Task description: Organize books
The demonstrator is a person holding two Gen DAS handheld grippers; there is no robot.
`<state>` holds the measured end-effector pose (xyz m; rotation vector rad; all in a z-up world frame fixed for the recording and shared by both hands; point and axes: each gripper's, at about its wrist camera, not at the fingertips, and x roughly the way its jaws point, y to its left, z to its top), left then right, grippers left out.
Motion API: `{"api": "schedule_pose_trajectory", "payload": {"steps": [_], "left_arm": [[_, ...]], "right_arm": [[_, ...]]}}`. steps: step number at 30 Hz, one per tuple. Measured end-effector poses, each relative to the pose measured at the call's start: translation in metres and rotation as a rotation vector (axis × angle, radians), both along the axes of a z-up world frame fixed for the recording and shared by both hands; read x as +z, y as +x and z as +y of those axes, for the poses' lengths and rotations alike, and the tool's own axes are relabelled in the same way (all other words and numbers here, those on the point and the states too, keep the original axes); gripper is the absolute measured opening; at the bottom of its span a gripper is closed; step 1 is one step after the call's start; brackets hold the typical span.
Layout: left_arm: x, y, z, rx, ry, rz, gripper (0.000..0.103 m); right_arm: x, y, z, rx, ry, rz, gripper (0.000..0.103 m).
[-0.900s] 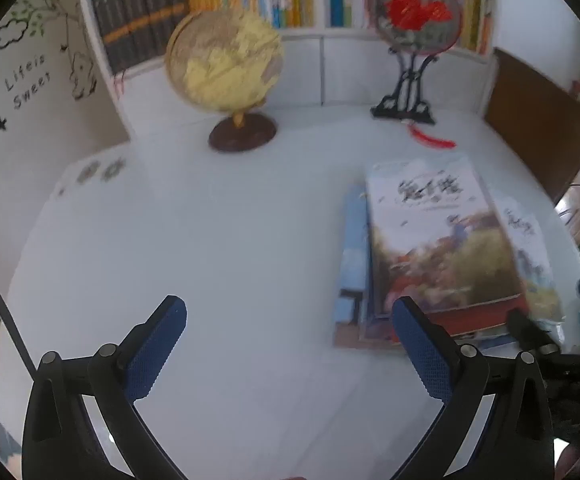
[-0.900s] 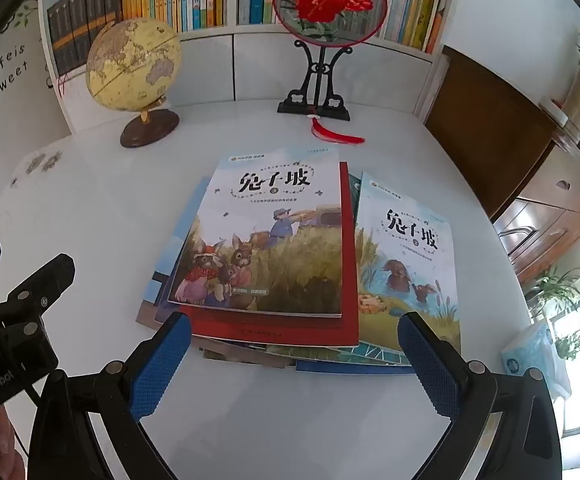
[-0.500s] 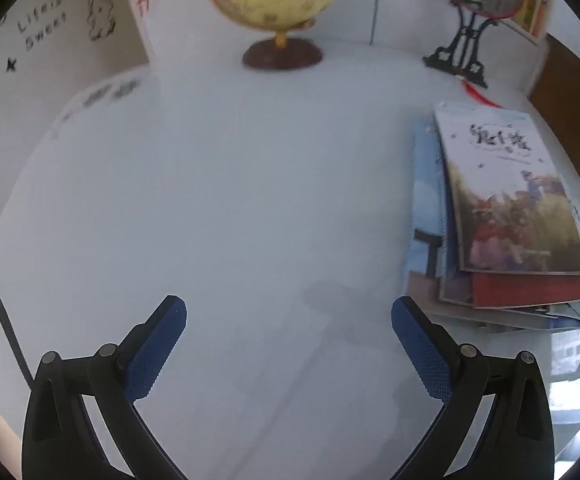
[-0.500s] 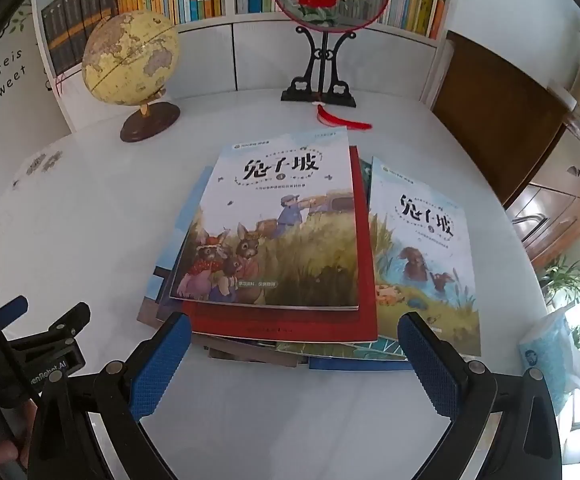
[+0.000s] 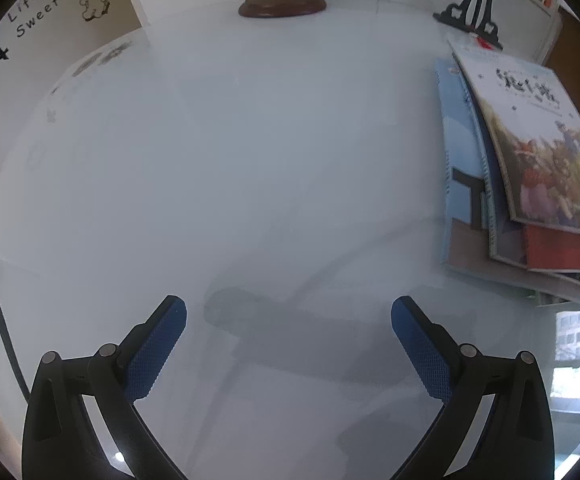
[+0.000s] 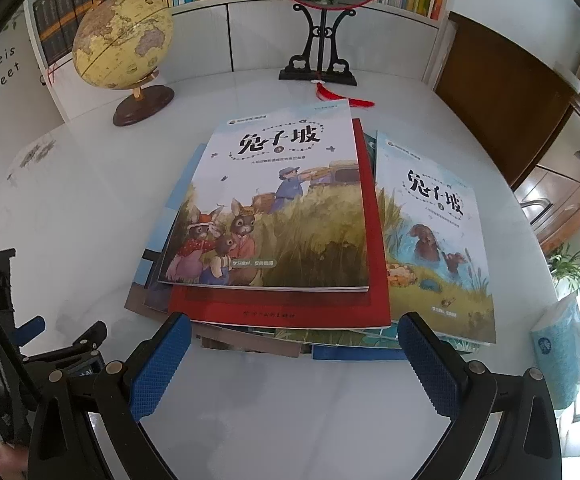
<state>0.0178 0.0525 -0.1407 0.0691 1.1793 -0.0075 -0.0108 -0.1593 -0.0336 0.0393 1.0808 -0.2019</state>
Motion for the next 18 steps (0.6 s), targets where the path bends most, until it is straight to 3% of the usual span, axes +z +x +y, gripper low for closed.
{"api": "schedule_pose_trajectory", "payload": {"steps": [2,5,14,18], "left_arm": [[-0.001,0.001,-0.004,-0.003,0.005,-0.008,0.103],[-0.005,0.003,-0.004,0.014,-0.058,0.018,0.103],[-0.002,0.010,-0.004,0.013,-0.055,0.036,0.103],[-0.002,0.016,-0.008,0.000,-0.025,0.120,0.102]], "right_arm": [[0.000,0.000,0.000,0.001,0.000,0.001,0.103],[-0.001,0.001,0.000,0.002,0.002,0.002,0.103],[-0.002,0.004,0.000,0.008,0.008,0.003,0.103],[-0.003,0.005,0.001,0.011,0.007,0.003,0.103]]}}
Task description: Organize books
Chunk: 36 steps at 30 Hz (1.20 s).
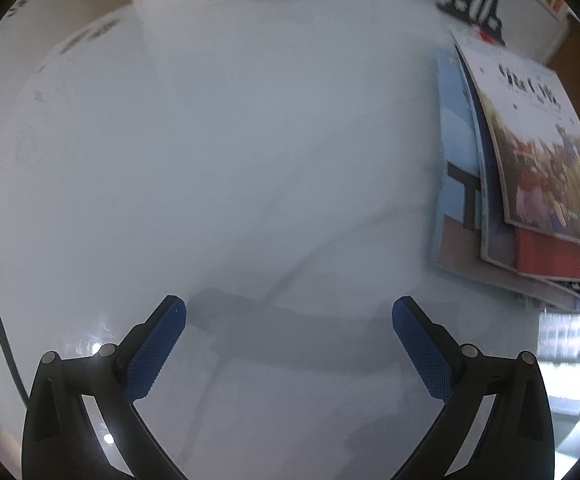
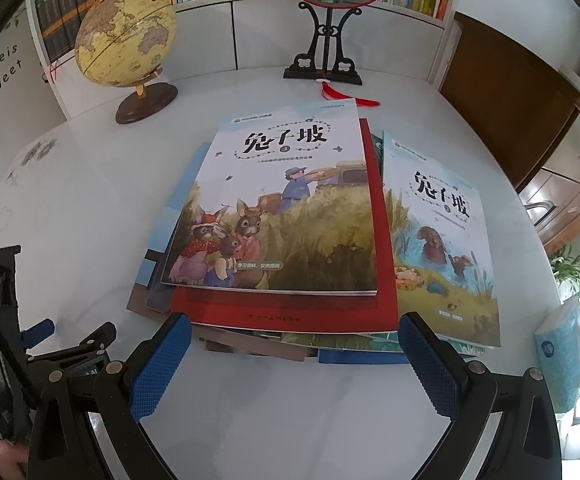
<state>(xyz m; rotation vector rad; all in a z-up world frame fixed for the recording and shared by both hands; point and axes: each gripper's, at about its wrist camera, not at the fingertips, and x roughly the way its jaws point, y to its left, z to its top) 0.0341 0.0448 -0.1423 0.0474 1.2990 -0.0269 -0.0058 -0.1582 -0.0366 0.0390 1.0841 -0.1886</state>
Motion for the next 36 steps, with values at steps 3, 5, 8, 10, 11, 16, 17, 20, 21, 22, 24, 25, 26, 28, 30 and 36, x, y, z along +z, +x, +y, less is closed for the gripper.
{"api": "schedule_pose_trajectory", "payload": {"steps": [3,5,8,10,11,16,17,20,21,22,24,25,26,28,30,36], "left_arm": [[0.027,-0.002,-0.013,-0.032,0.065,-0.083,0.102],[0.054,-0.004,-0.021,-0.050,0.043,-0.149,0.102],[0.115,-0.005,-0.033,-0.068,0.003,-0.277,0.102],[0.153,-0.007,-0.031,-0.070,-0.013,-0.350,0.102],[0.181,-0.010,-0.031,-0.063,-0.027,-0.394,0.102],[0.262,-0.019,-0.024,-0.016,-0.031,-0.552,0.102],[0.270,-0.022,-0.027,-0.014,-0.016,-0.573,0.102],[0.277,-0.035,-0.019,-0.015,0.004,-0.606,0.102],[0.276,-0.038,-0.019,-0.013,-0.008,-0.614,0.102],[0.276,-0.042,-0.016,-0.018,-0.017,-0.613,0.102],[0.271,-0.044,-0.021,-0.026,-0.021,-0.591,0.102],[0.271,-0.051,-0.025,-0.015,-0.019,-0.593,0.102],[0.272,-0.054,-0.026,-0.012,-0.023,-0.593,0.102],[0.277,-0.062,-0.024,0.000,-0.045,-0.604,0.102],[0.284,-0.069,-0.027,0.015,-0.046,-0.626,0.102],[0.291,-0.086,-0.046,0.064,-0.029,-0.623,0.102]], "right_arm": [[0.004,-0.001,0.000,-0.002,-0.007,-0.009,0.103],[0.012,-0.002,0.000,-0.002,-0.017,-0.026,0.103],[0.034,-0.003,0.002,0.006,-0.054,-0.076,0.103],[0.054,-0.004,0.002,0.015,-0.069,-0.148,0.103],[0.068,-0.005,0.002,0.014,-0.064,-0.181,0.103],[0.139,-0.019,0.005,0.004,-0.030,-0.350,0.103],[0.154,-0.024,0.007,-0.001,-0.038,-0.388,0.103],[0.177,-0.029,0.017,0.001,-0.089,-0.412,0.103],[0.180,-0.031,0.021,0.002,-0.104,-0.405,0.103],[0.181,-0.034,0.024,0.003,-0.113,-0.405,0.103],[0.180,-0.041,0.025,0.000,-0.102,-0.397,0.103],[0.179,-0.044,0.026,-0.003,-0.090,-0.389,0.103],[0.179,-0.046,0.024,-0.009,-0.088,-0.383,0.103],[0.179,-0.049,0.023,-0.001,-0.087,-0.373,0.103],[0.185,-0.055,0.021,0.007,-0.112,-0.387,0.103],[0.195,-0.068,0.010,0.049,-0.121,-0.408,0.103]]}}
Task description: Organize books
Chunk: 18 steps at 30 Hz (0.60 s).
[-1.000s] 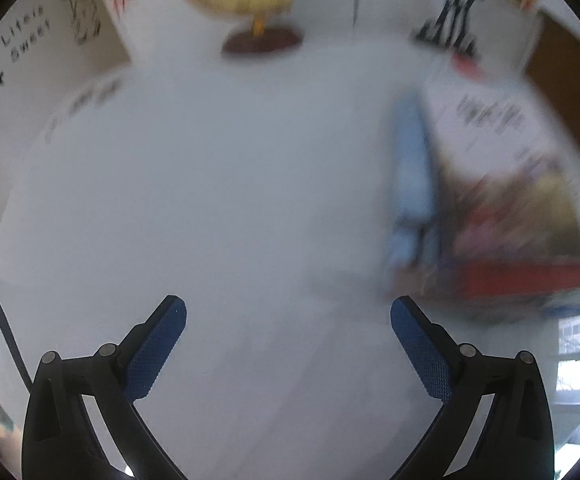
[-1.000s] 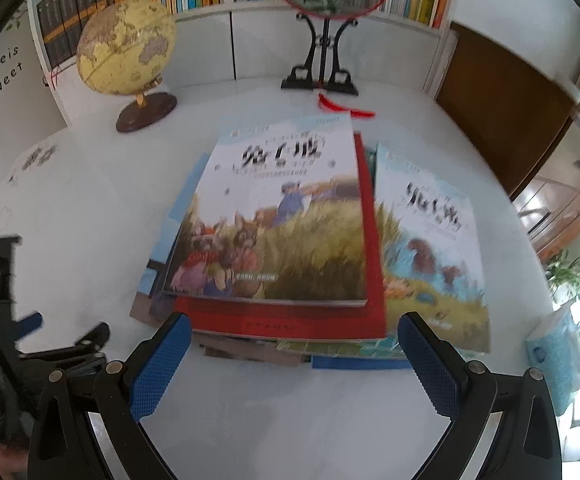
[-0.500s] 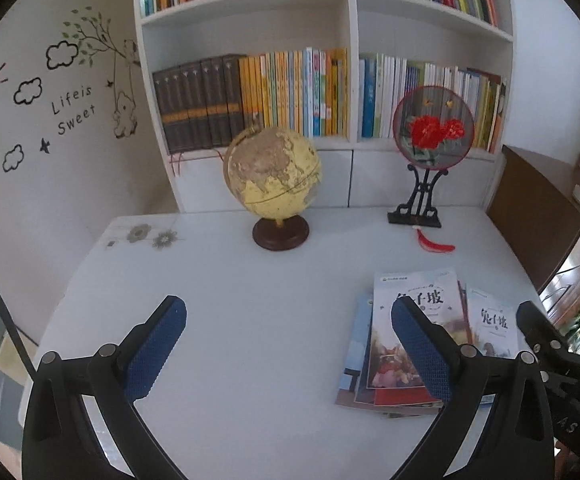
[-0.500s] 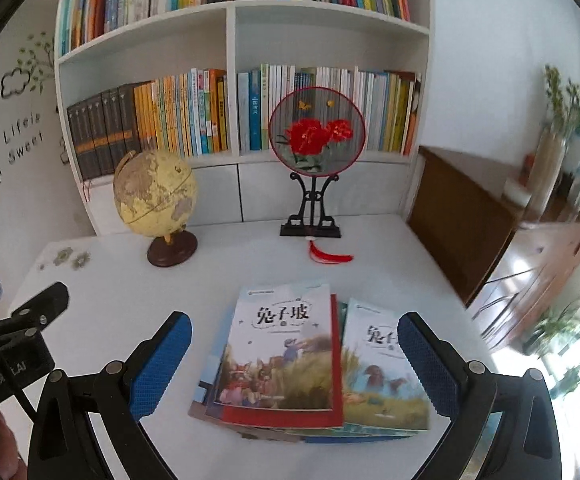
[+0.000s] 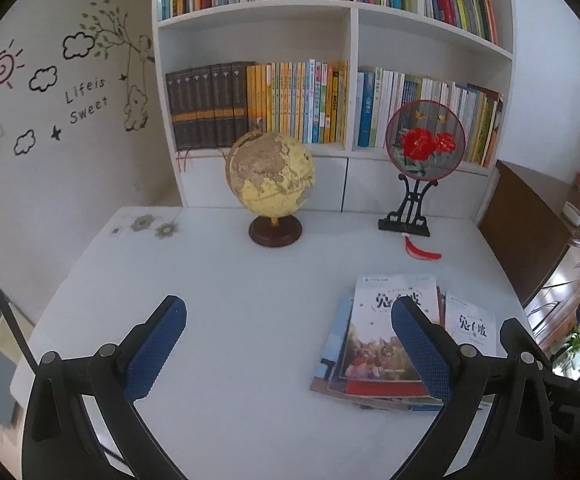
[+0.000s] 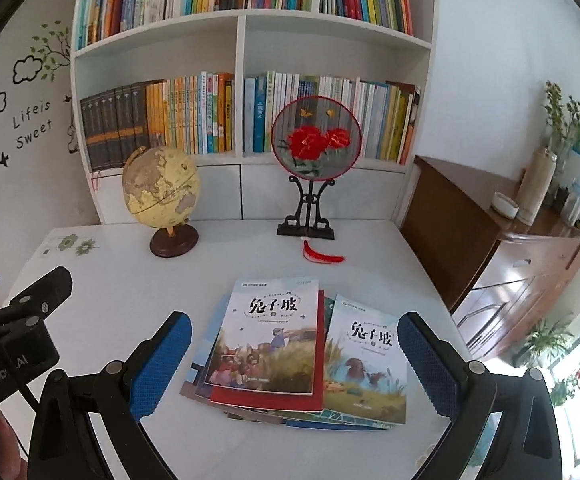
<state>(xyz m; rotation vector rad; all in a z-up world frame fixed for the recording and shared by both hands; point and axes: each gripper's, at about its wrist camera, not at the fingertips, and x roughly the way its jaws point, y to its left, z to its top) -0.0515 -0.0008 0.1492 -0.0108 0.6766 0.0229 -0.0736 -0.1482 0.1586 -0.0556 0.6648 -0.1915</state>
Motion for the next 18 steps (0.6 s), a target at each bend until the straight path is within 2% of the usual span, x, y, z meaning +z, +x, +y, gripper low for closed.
{"api": "schedule_pose_trajectory", "payload": {"steps": [7,14,18], "left_arm": [[0.005,-0.024,-0.029,-0.004,-0.019,-0.002,0.102],[0.011,-0.043,-0.037,-0.009,-0.040,-0.013,0.102],[0.011,-0.047,-0.041,-0.010,-0.027,-0.013,0.102]], "right_arm": [[0.006,-0.025,-0.022,0.002,0.000,0.019,0.103],[0.016,-0.046,-0.039,0.006,0.002,0.004,0.103],[0.018,-0.052,-0.040,0.004,-0.006,-0.003,0.103]]}}
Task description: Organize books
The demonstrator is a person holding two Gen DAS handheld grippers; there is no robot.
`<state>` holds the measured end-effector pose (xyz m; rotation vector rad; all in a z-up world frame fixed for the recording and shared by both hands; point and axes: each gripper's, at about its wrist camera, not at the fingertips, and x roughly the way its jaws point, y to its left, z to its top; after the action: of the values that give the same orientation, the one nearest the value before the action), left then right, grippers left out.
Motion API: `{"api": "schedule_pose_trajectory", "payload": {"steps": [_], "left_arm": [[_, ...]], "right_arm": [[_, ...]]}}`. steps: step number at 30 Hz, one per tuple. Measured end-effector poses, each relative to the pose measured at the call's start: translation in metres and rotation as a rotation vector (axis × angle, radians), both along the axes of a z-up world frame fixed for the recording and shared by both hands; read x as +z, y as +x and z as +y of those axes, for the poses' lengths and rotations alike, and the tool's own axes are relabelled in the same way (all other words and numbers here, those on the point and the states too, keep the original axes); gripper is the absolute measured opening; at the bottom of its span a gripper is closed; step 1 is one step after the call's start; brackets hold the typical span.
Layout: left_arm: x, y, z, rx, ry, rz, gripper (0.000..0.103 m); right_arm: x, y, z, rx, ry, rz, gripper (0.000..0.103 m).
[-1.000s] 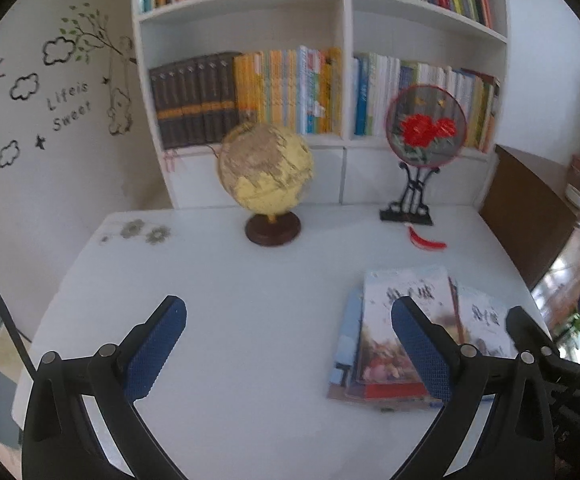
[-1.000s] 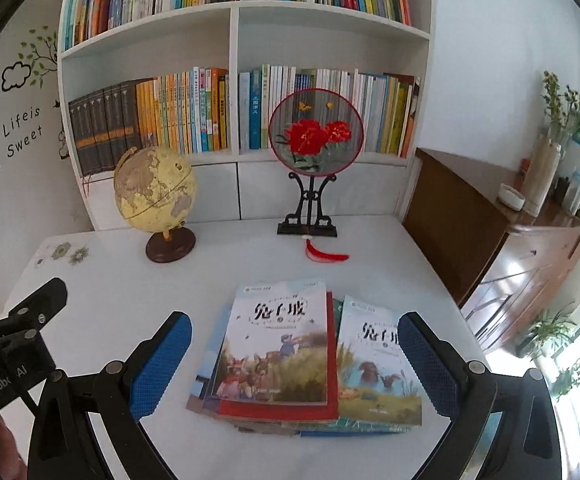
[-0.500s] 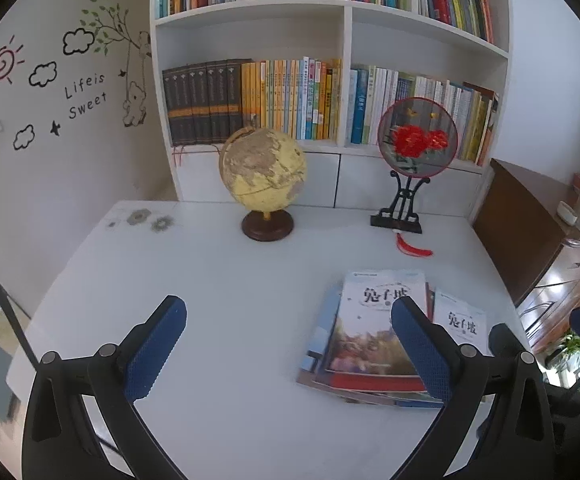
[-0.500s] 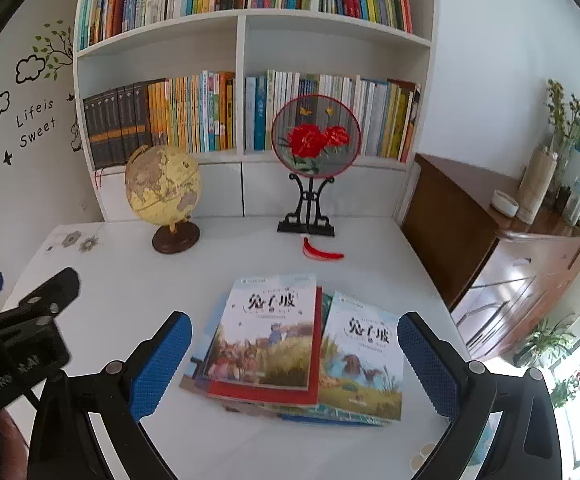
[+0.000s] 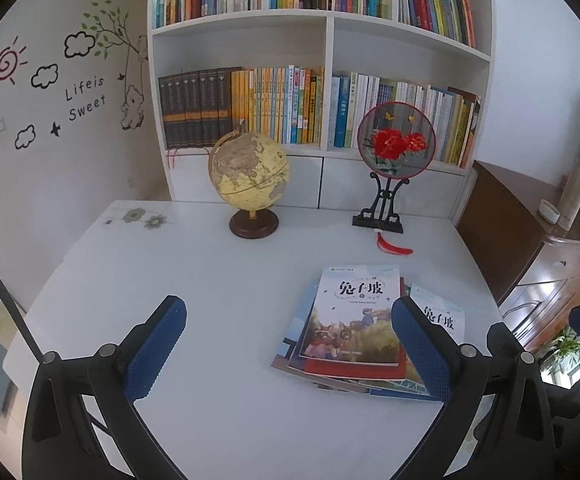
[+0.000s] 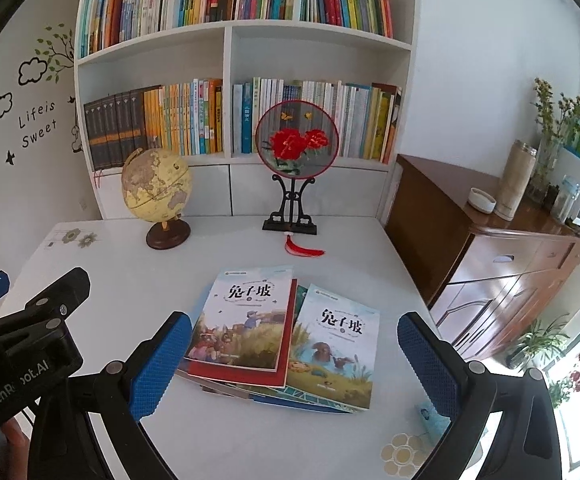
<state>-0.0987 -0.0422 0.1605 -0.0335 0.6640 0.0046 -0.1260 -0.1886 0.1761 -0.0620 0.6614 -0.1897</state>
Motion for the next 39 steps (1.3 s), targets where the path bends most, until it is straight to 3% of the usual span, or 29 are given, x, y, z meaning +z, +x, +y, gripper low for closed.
{"api": "schedule_pose_trajectory", "payload": {"steps": [8,15,22,39], "left_arm": [[-0.006,0.005,0.000,-0.009,0.003,0.023,0.102],[-0.027,0.017,0.011,0.023,0.056,0.043,0.102],[-0.045,0.032,0.038,0.049,0.067,0.083,0.102],[-0.076,0.054,0.089,0.068,0.083,0.116,0.102]], "right_arm": [[-0.006,0.001,-0.004,-0.014,0.023,0.025,0.103],[-0.023,0.014,0.004,-0.015,0.031,0.040,0.103],[-0.052,0.036,0.030,0.015,0.025,0.096,0.103],[-0.085,0.071,0.088,0.054,0.021,0.138,0.103]]}}
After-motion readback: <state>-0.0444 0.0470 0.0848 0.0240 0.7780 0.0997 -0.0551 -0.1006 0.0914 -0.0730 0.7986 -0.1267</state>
